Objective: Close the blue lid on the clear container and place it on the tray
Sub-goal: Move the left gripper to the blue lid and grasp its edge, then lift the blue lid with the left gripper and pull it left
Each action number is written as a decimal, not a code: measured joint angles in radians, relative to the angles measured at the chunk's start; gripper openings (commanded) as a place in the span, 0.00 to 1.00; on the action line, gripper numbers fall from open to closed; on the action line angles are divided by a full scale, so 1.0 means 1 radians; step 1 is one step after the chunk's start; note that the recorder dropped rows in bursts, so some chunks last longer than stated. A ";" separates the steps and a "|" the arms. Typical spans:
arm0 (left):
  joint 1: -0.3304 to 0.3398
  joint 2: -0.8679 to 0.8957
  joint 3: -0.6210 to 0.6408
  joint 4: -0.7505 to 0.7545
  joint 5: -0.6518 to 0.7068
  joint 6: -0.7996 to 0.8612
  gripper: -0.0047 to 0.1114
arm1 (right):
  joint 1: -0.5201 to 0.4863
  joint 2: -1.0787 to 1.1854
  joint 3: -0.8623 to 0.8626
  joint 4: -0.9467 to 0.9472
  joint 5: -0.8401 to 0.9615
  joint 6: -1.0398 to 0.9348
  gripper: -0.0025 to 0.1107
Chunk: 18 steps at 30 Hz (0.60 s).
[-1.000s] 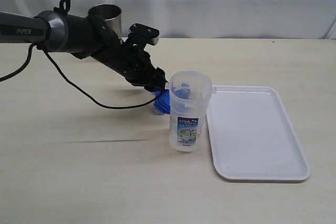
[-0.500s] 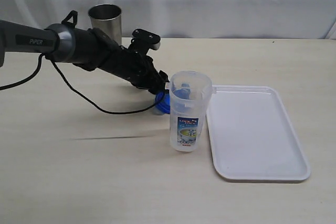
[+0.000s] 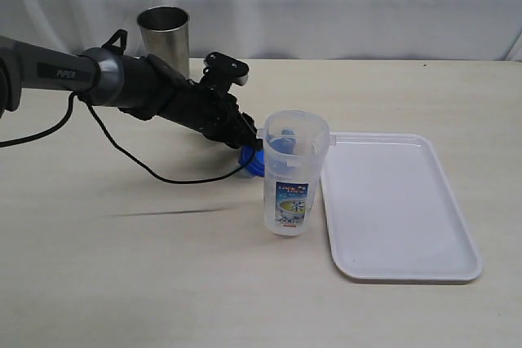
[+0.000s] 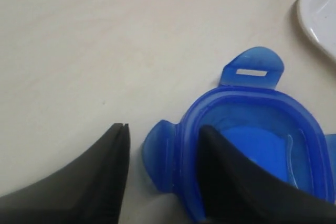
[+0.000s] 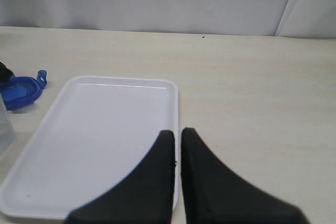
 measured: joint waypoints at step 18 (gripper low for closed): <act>0.000 0.000 0.000 -0.001 0.027 0.004 0.15 | 0.000 0.000 0.000 0.000 0.000 0.000 0.06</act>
